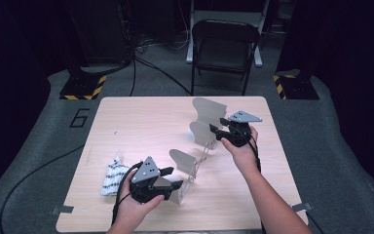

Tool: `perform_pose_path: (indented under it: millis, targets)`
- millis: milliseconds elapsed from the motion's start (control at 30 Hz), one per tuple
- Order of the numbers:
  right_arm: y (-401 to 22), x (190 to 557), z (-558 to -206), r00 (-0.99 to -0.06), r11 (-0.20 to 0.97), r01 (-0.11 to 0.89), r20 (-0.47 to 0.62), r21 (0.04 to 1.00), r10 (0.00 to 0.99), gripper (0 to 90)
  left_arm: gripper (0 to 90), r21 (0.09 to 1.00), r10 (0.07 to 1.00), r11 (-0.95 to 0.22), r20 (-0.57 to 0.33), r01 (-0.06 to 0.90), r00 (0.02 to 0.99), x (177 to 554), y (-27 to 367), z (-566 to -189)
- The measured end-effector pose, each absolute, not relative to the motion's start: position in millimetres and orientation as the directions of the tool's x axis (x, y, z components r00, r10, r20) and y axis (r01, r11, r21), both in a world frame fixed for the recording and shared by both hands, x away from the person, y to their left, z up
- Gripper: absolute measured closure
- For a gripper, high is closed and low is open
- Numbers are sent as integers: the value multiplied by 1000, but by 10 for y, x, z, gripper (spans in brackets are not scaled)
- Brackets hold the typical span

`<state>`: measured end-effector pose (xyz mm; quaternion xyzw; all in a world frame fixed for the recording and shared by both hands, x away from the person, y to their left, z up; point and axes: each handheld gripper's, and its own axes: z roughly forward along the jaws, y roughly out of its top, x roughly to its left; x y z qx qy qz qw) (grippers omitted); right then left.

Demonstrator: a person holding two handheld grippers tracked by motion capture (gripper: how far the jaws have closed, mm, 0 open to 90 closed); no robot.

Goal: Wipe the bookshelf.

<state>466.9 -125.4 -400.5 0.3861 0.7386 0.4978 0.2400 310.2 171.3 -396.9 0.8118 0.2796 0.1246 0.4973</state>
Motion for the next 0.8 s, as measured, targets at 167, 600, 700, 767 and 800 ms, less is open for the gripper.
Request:
perform_pose_path:
  millis: [167, 600, 700, 767, 800]
  targets:
    - [-1203, 4743, -4083, -590, 237, 350, 17, 906, 807, 455, 450, 878, 577, -347, -78, 331, 813, 3105, 1712, -3970]
    - [-1185, 4813, -4132, -620, 291, 349, -13, 891, 784, 547, 434, 880, 586, -338, -82, 335, 806, 3123, 1763, -3976]
    - [-1196, 4766, -4108, -615, 320, 353, -40, 879, 788, 560, 425, 878, 583, -342, -83, 336, 809, 3130, 1789, -3975]
    - [-1214, 4735, -4094, -610, 337, 351, -60, 873, 790, 565, 413, 881, 587, -339, -76, 330, 806, 3140, 1808, -3979]
    - [-1226, 4718, -4086, -611, 346, 354, -65, 869, 789, 569, 412, 880, 586, -339, -78, 332, 806, 3145, 1818, -3979]
